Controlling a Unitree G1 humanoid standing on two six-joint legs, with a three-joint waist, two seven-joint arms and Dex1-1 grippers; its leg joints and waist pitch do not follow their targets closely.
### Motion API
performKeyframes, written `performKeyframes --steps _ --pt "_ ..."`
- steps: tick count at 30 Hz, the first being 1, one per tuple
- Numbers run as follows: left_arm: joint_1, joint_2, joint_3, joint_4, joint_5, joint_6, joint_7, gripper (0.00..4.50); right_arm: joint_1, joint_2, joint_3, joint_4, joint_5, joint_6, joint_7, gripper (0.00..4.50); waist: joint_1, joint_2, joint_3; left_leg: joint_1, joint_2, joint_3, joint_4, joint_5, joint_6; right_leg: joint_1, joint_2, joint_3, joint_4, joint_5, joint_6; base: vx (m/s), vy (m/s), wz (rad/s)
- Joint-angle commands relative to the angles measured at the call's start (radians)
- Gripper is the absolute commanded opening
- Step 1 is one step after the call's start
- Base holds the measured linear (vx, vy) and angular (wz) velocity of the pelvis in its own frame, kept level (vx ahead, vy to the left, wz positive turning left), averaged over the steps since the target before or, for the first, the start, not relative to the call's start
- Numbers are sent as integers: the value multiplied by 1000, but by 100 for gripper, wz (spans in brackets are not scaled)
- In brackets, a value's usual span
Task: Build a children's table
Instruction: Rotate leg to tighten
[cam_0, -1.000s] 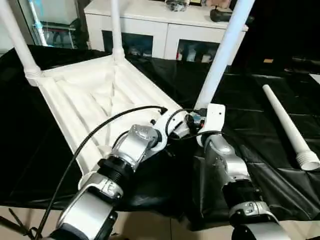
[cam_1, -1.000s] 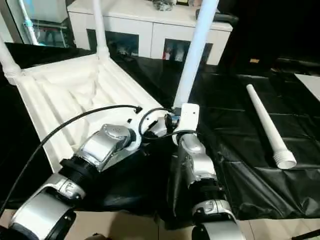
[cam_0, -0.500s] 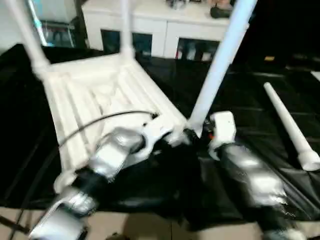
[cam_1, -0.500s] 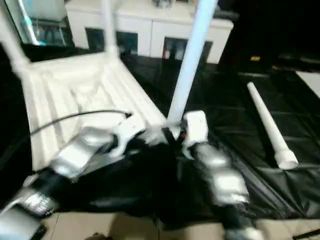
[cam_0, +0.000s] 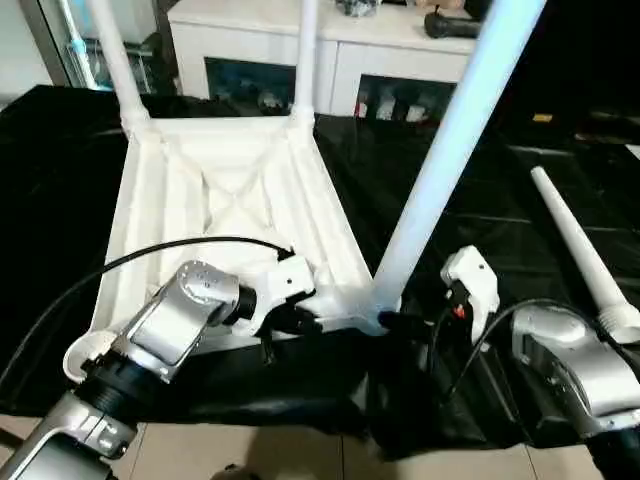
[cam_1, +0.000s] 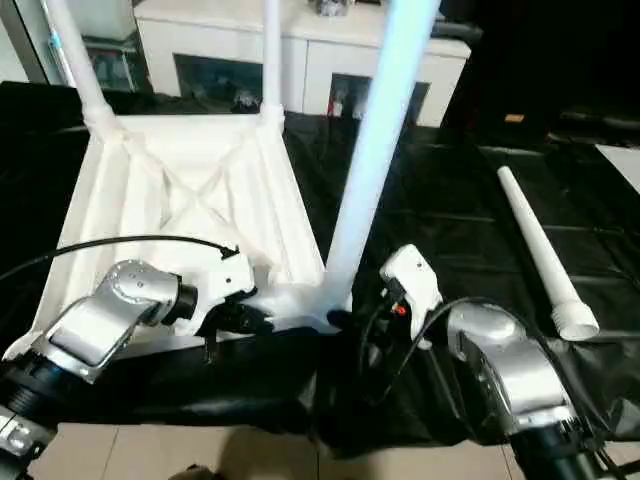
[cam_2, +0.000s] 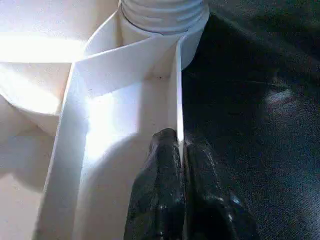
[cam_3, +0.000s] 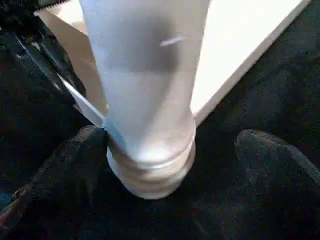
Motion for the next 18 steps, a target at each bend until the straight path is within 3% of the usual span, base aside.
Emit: performKeyframes --steps 1,8,18 --pt "-6 -9 -37 -25 -11 -2 -40 0 -15 -3 9 13 19 -13 21 446 -2 1 -59 29 72 -34 -84 -294 -9 26 -62 42 -79 -273 -193 0 0 0" --pt "-3 0 -36 -41 -12 9 -48 0 -45 18 33 88 -23 -76 60 387 0 -2 -62 30 71 -31 -81 -258 1 28 -61 41 -71 -220 -211 0 0 0" --pt "0 4 -39 -44 -11 13 -50 0 -53 36 32 122 -16 -97 73 308 3 -2 -63 30 71 -30 -79 -249 6 31 -60 40 -70 -212 -215 0 0 0"
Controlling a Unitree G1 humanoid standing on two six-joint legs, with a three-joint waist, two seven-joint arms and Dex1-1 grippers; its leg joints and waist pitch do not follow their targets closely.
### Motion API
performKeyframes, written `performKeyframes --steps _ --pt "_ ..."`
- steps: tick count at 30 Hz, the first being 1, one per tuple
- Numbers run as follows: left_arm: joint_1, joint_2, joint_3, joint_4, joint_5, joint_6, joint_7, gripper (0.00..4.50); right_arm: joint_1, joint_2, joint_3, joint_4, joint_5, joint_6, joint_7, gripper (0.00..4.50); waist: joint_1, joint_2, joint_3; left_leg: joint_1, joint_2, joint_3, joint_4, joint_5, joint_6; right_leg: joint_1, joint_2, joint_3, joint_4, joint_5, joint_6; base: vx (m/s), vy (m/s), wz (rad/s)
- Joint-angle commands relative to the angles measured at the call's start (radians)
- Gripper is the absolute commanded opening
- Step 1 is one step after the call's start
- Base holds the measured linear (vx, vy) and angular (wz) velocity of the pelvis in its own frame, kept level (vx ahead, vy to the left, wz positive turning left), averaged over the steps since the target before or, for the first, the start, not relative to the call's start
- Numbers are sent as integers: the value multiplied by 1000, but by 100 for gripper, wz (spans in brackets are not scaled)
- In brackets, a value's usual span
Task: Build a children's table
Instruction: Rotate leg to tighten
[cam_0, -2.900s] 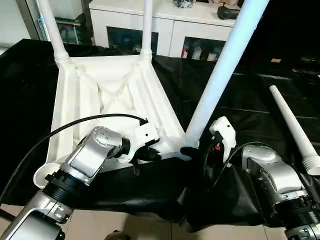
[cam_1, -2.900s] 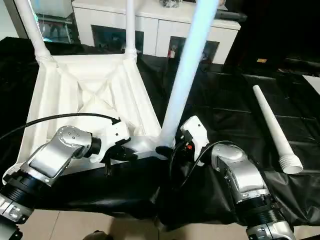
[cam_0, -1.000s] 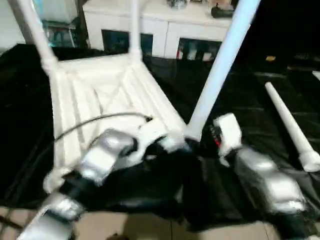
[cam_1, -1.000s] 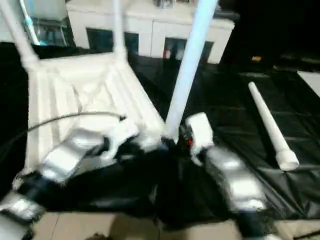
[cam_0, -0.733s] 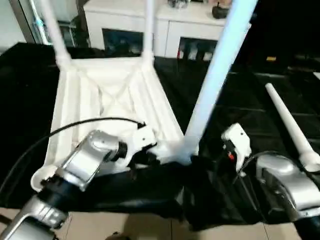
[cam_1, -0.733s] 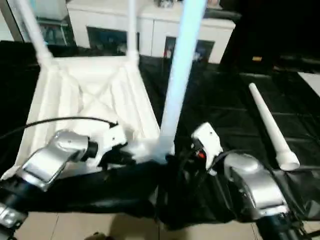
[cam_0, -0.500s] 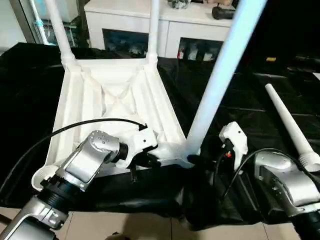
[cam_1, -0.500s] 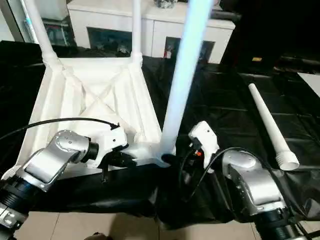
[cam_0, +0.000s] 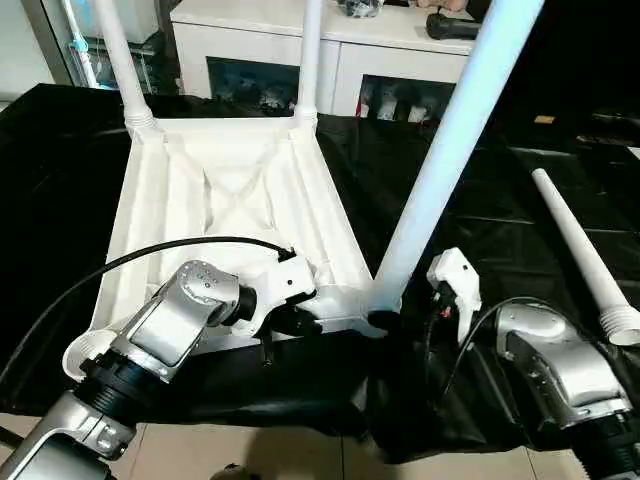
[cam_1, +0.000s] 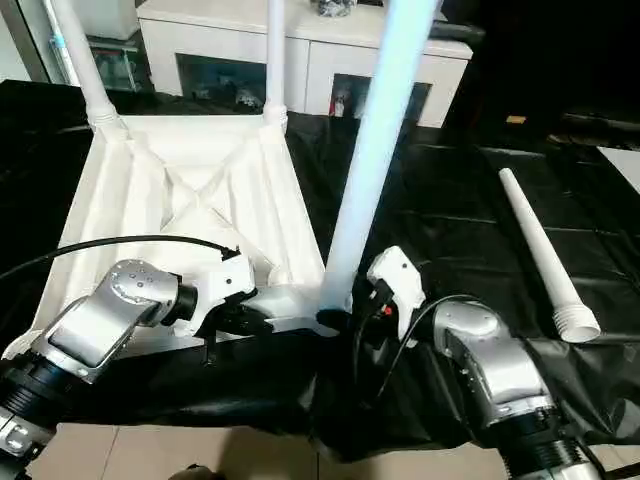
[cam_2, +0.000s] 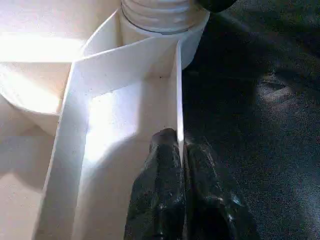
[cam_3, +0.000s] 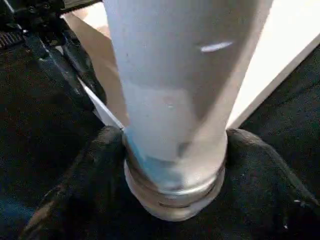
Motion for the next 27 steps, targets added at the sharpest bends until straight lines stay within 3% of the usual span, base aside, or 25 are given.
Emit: performKeyframes --steps 1,17,19,21,22,23,25,27 --pt "1 -8 -34 -34 -12 8 -46 0 -18 -6 0 19 -7 -21 2 290 -3 0 -62 30 71 -31 -80 -250 5 31 -61 41 -70 -214 -215 0 0 0" --pt "-2 -15 -43 -21 -9 15 -33 0 -9 37 -5 66 -27 -55 -29 273 -5 1 -64 30 70 -30 -78 -246 7 33 -59 40 -68 -196 -225 0 0 0" --pt "-12 -43 -35 7 1 20 9 0 -21 69 -20 106 -51 -58 -110 273 -11 0 -61 29 68 -31 -81 -264 -1 29 -59 40 -72 -227 -219 0 0 0" --pt "-29 -88 -18 52 11 27 72 0 -38 111 -37 143 -73 -49 -209 273 -18 -2 -57 33 66 -32 -83 -321 -29 23 -60 39 -81 -314 -204 0 0 0" --pt "-45 -126 -3 89 16 33 123 0 -51 145 -53 165 -82 -34 -286 273 -21 -3 -59 33 66 -39 -83 -353 -44 25 -64 36 -85 -376 -185 0 0 0" --pt "-60 -161 11 121 19 39 168 0 -63 177 -68 186 -89 -19 -354 273 -26 -4 -58 35 65 -41 -83 -386 -59 17 -65 36 -94 -432 -162 0 0 0" --pt "-73 -188 23 147 20 46 202 0 -74 202 -78 201 -94 -9 -405 273 -33 -5 -57 31 66 -46 -86 -401 -65 19 -65 34 -94 -452 -150 0 0 0" --pt "-144 -310 70 276 36 105 370 0 -132 325 -110 275 -110 8 -613 273 -42 -4 -58 36 62 -44 -82 -424 -72 8 -65 34 -98 -480 -141 0 0 0"
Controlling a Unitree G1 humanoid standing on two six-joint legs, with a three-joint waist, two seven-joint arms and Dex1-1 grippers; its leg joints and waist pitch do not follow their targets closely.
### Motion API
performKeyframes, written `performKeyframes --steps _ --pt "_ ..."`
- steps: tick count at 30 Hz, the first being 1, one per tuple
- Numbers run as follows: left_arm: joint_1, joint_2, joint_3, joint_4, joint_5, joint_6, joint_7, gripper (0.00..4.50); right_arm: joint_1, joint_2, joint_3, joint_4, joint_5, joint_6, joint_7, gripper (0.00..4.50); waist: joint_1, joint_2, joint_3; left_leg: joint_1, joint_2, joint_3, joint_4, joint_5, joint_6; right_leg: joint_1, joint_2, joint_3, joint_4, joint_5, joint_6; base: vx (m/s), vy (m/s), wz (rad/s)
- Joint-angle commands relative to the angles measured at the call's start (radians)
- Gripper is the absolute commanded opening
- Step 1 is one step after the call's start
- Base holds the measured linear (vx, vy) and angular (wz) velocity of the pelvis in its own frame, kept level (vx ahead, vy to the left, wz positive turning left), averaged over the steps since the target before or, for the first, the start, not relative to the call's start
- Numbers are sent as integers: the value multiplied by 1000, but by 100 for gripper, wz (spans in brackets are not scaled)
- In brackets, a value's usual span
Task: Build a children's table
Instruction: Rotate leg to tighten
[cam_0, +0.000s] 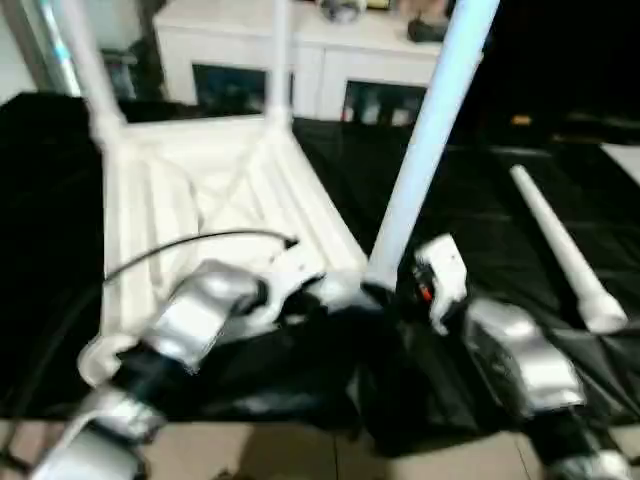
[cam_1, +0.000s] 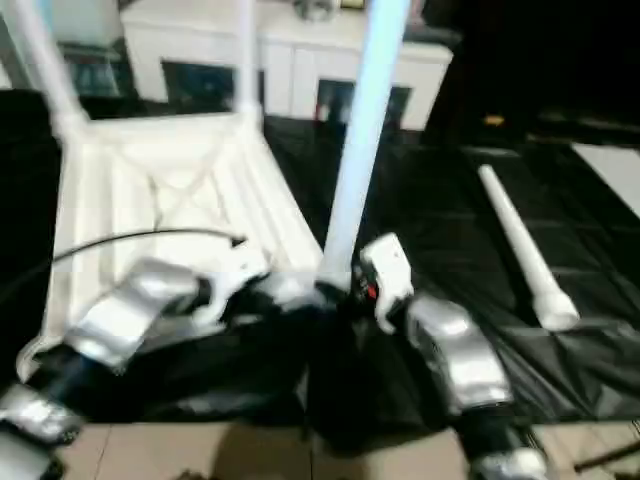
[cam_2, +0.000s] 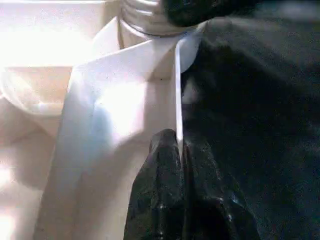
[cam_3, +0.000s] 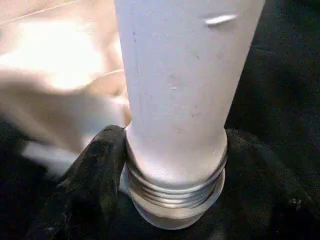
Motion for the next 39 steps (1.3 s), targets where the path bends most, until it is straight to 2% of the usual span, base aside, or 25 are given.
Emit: performKeyframes --steps 1,2,4,5,6,8,9,13,14,18,20,22,23,24,25,26,27,30,31,33,36,37,38,39 --pt "-41 -82 14 57 -13 22 93 0 -32 53 -11 72 -25 37 -145 273 -6 0 -55 34 59 -45 -82 -434 -74 5 -66 34 -104 -505 -131 0 0 0" --pt "-74 -124 28 120 5 20 174 0 -66 109 -30 116 -27 41 -243 273 -7 -1 -56 28 58 -49 -84 -424 -73 11 -67 32 -104 -509 -123 0 0 0" --pt "-104 -160 39 186 22 -12 240 0 -107 168 -58 173 -30 20 -351 273 -3 6 -59 29 60 -51 -85 -418 -73 11 -68 31 -104 -489 -117 0 0 0" --pt "-116 -174 42 214 27 -41 263 0 -128 191 -67 200 -30 8 -390 273 -5 4 -58 33 57 -48 -86 -433 -73 4 -63 31 -107 -468 -112 0 0 0" --pt "-123 -183 45 231 30 -60 276 0 -140 205 -73 218 -31 0 -412 273 -5 5 -58 34 58 -47 -86 -437 -71 5 -61 31 -106 -458 -110 0 0 0" --pt "-129 -193 48 248 32 -74 283 0 -161 224 -71 244 -31 -25 -417 272 -3 5 -58 34 58 -44 -87 -433 -62 4 -61 33 -105 -422 -112 0 0 0" --pt "-134 -201 50 261 38 -82 286 0 -183 242 -65 269 -37 -48 -413 272 -2 4 -60 29 59 -44 -88 -418 -55 11 -62 32 -101 -397 -117 0 0 0" --pt "-132 -200 56 262 36 -85 279 0 -191 258 -64 249 -38 -70 -353 272 3 0 -59 25 60 -39 -89 -372 -31 16 -63 35 -96 -349 -132 0 0 0" --pt "-127 -190 50 253 37 -96 265 0 -183 255 -65 226 -33 -71 -339 328 3 0 -59 26 61 -39 -88 -368 -29 16 -63 35 -96 -348 -133 0 0 0" --pt "-110 -163 36 230 41 -115 228 0 -161 230 -48 182 -33 -74 -310 352 6 3 -59 24 63 -39 -91 -363 -21 17 -62 36 -96 -346 -133 0 0 0" --pt "-92 -141 24 201 46 -116 202 0 -143 205 -33 152 -42 -79 -292 377 1 6 -60 15 64 -43 -95 -350 -25 26 -64 34 -93 -339 -132 0 0 0" --pt "-64 -112 13 155 47 -109 164 0 -111 176 -36 90 -41 -57 -269 386 2 6 -59 18 65 -41 -94 -345 -25 22 -62 36 -93 -327 -134 0 0 0" --pt "-51 -97 9 135 47 -105 151 0 -92 157 -35 55 -38 -36 -250 402 4 5 -60 19 65 -38 -92 -327 -16 24 -60 37 -90 -300 -143 0 0 0" --pt "-35 -80 6 114 46 -97 135 0 -67 142 -52 8 -6 13 -225 402 3 5 -61 18 64 -36 -91 -319 -11 25 -60 39 -88 -290 -147 0 0 0" --pt "-24 -67 3 100 45 -91 123 0 -48 130 -66 -29 21 52 -204 424 6 5 -60 19 65 -35 -91 -302 1 27 -60 40 -87 -271 -151 0 0 0" --pt "-13 -53 -1 87 44 -94 106 0 -28 112 -71 -65 44 80 -174 431 9 8 -60 20 65 -35 -91 -295 7 26 -58 40 -86 -262 -154 0 0 0" --pt "1 -34 -8 71 41 -100 81 0 -4 86 -70 -107 53 101 -144 437 10 6 -60 21 67 -34 -91 -282 10 26 -57 39 -84 -248 -160 0 0 0" --pt "36 17 -22 18 24 -115 6 0 63 -4 -50 -218 88 155 -23 444 15 7 -58 19 69 -35 -93 -273 12 29 -58 40 -84 -244 -160 0 0 0" --pt "48 39 -26 -11 13 -108 -29 0 90 -54 -33 -262 108 176 50 444 17 14 -57 23 70 -34 -94 -290 4 28 -56 40 -84 -250 -164 0 0 0" --pt "64 69 -36 -56 -1 -108 -88 0 123 -121 -5 -317 127 209 145 444 16 12 -55 21 69 -33 -95 -310 0 26 -56 41 -86 -273 -166 0 0 0" --pt "91 149 -73 -152 -38 -115 -246 0 182 -263 37 -405 184 264 344 444 21 11 -54 23 72 -37 -95 -340 -2 27 -61 41 -91 -341 -151 0 0 0" --pt "93 158 -77 -161 -41 -112 -261 0 186 -277 42 -410 183 261 361 444 23 11 -53 23 75 -38 -96 -338 -2 27 -62 43 -91 -335 -150 0 0 0" --pt "94 167 -82 -167 -41 -111 -274 0 190 -291 48 -411 175 251 377 444 25 13 -51 26 76 -36 -96 -338 -6 20 -61 43 -89 -322 -161 0 0 0" --pt "95 187 -89 -179 -38 -115 -294 0 193 -322 60 -403 149 220 409 444 24 13 -51 26 74 -34 -97 -343 -8 18 -59 43 -90 -325 -164 0 0 0"
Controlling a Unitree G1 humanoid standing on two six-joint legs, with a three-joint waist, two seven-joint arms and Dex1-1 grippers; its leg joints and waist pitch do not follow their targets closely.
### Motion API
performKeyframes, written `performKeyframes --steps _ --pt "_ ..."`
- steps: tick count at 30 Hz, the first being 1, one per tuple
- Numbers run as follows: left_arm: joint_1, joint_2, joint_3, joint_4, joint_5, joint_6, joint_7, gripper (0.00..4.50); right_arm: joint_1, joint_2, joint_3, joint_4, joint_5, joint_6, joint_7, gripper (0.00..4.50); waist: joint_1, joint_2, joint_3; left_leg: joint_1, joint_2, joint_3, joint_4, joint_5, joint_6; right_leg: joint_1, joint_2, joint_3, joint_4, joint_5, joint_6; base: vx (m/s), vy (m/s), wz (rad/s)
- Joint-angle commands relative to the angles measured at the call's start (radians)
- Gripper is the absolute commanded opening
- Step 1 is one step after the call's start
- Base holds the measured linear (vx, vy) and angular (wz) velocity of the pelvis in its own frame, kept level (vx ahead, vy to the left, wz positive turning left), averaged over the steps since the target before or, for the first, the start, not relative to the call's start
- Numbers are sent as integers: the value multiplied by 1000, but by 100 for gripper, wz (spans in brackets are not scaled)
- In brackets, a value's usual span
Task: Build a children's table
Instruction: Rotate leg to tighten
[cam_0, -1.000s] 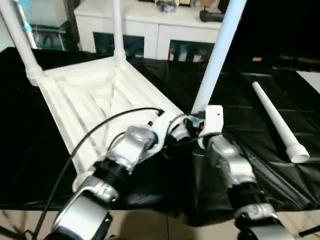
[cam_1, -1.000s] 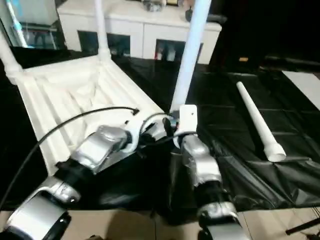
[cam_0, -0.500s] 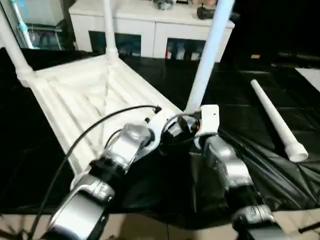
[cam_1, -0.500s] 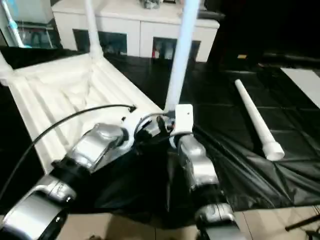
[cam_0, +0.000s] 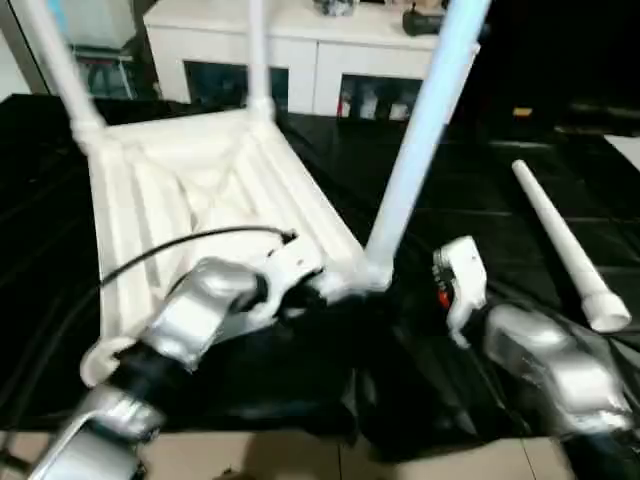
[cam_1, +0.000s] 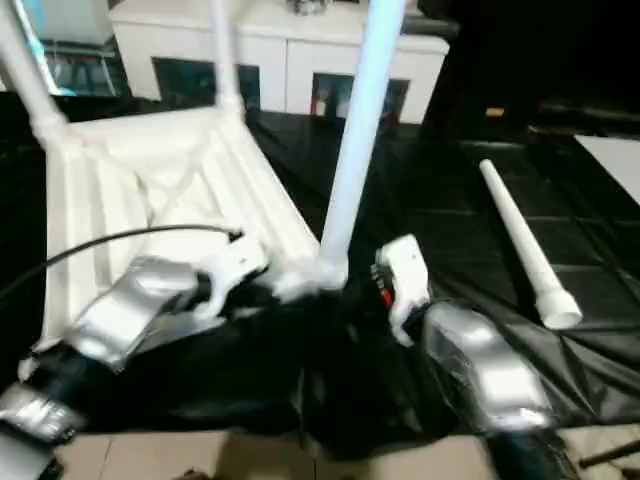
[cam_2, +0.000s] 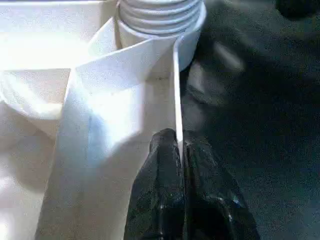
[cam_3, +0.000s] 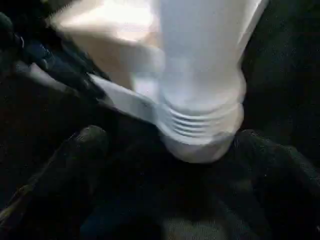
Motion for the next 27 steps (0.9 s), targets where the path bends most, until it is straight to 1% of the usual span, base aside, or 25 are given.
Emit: performKeyframes --steps 1,3,4,6,8,10,11,13,15,17,18,21,22,23,24,27 --pt "3 0 -54 -26 -1 -1 -61 0 -9 -26 16 -9 -30 -44 50 444 0 1 -51 31 74 -34 -86 -357 -18 18 -61 44 -87 -336 -177 0 0 0" --pt "5 12 -55 -42 -6 8 -78 0 -26 -28 20 12 -43 -69 55 444 1 -4 -51 30 73 -33 -86 -353 -26 20 -63 45 -86 -334 -180 0 0 0" --pt "5 14 -56 -45 -7 9 -80 0 -30 -27 20 16 -46 -71 54 444 1 -3 -52 29 73 -35 -87 -348 -28 21 -64 45 -84 -329 -181 0 0 0" --pt "6 17 -56 -53 -8 14 -85 0 -46 -25 30 31 -52 -83 60 444 1 -5 -53 29 72 -34 -86 -333 -27 22 -63 45 -83 -311 -184 0 0 0" --pt "7 17 -57 -55 -7 17 -85 0 -57 -23 45 41 -54 -96 68 444 2 -10 -55 26 71 -33 -84 -311 -20 26 -64 45 -79 -287 -190 0 0 0" --pt "7 19 -57 -58 -8 19 -88 0 -62 -23 54 46 -55 -106 77 444 4 -7 -56 27 71 -32 -81 -294 -11 27 -65 45 -78 -270 -194 0 0 0" --pt "8 22 -60 -62 -10 21 -92 0 -74 -15 55 66 -62 -113 73 444 4 -9 -56 25 71 -31 -81 -280 -6 28 -63 44 -75 -252 -199 0 0 0" --pt "8 23 -60 -62 -10 22 -94 0 -79 -12 58 77 -68 -122 75 444 7 -7 -57 26 71 -31 -80 -270 -5 29 -63 43 -74 -241 -202 0 0 0" --pt "8 24 -61 -61 -8 22 -95 0 -91 0 58 105 -81 -138 80 444 5 -8 -57 24 69 -30 -79 -262 -4 30 -61 43 -72 -228 -210 0 0 0" --pt "7 25 -60 -58 -6 21 -95 0 -98 6 58 116 -80 -139 82 444 6 -7 -57 26 70 -29 -79 -265 -3 30 -61 43 -73 -230 -211 0 0 0" --pt "6 25 -60 -56 -6 22 -95 0 -109 14 58 133 -78 -147 75 428 7 -6 -58 27 70 -30 -79 -261 -4 31 -62 43 -71 -224 -212 0 0 0" --pt "5 25 -61 -55 -5 23 -95 0 -125 28 52 159 -74 -157 63 417 6 -6 -59 27 69 -29 -78 -255 -5 32 -60 42 -70 -206 -220 0 0 0" --pt "4 24 -62 -52 -4 22 -95 0 -132 33 53 172 -75 -162 62 406 6 -4 -60 27 69 -29 -78 -249 -4 33 -60 42 -68 -194 -223 0 0 0" --pt "4 23 -62 -50 -4 21 -95 0 -136 35 54 178 -76 -165 62 391 5 -5 -60 28 68 -29 -77 -248 -3 33 -59 41 -68 -190 -227 0 0 0" --pt "3 23 -62 -50 -3 22 -95 0 -137 37 55 183 -78 -167 63 384 7 -3 -59 28 69 -28 -77 -250 -3 33 -59 43 -68 -191 -227 0 0 0" --pt "1 21 -64 -46 -2 22 -95 0 -145 47 59 206 -93 -179 79 371 8 -5 -60 28 69 -28 -77 -246 -4 34 -59 42 -67 -185 -227 0 0 0"
